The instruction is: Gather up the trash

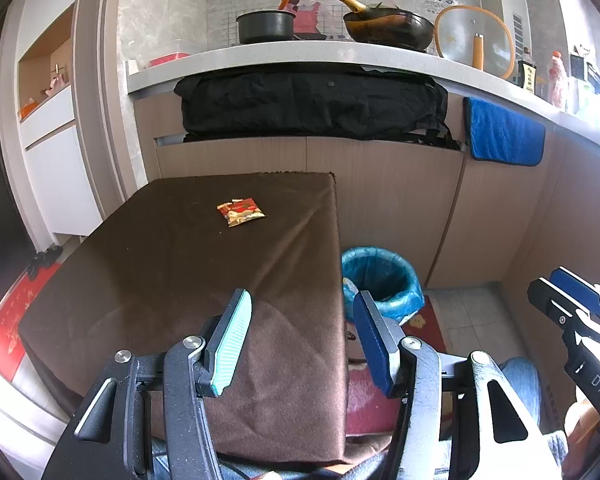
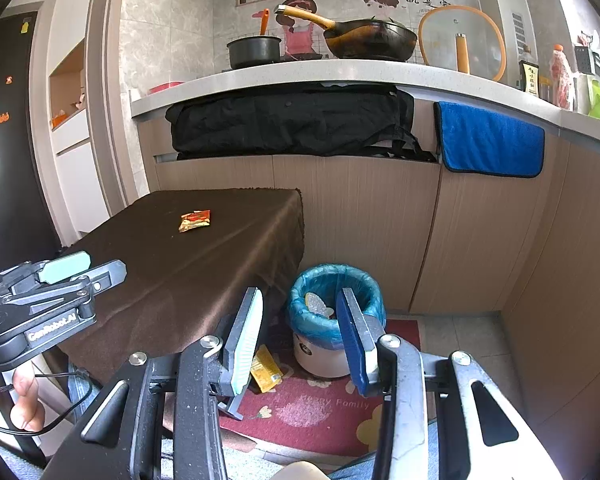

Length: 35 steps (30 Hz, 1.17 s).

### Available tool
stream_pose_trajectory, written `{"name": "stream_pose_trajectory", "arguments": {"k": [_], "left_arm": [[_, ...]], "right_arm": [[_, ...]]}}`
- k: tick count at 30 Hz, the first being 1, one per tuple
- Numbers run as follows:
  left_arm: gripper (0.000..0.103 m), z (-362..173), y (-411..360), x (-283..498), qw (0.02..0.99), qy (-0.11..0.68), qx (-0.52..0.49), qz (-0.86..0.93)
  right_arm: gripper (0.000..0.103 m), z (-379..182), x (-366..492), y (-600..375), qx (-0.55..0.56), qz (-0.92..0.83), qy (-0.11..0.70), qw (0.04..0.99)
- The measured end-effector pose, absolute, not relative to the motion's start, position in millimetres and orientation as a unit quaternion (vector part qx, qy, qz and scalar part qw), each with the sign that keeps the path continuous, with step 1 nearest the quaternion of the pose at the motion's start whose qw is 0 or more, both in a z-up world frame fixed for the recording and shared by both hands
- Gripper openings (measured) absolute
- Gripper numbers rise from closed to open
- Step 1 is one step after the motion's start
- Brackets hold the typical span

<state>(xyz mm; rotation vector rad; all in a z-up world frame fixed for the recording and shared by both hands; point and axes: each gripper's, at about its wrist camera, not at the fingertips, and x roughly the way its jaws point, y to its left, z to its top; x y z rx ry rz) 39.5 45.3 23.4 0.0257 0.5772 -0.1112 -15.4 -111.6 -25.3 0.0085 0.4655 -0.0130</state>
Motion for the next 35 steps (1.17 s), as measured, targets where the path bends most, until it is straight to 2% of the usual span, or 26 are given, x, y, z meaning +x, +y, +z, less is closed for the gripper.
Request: {"name": "stream_pose_trajectory", "arguments": {"k": [35], "left_arm": [[0.054, 19, 56, 40, 0.954, 0.291, 0.016, -0.073]], "right_arm": [[0.037, -28, -19, -107, 0.009, -0.018, 0.231, 0.973]]}}
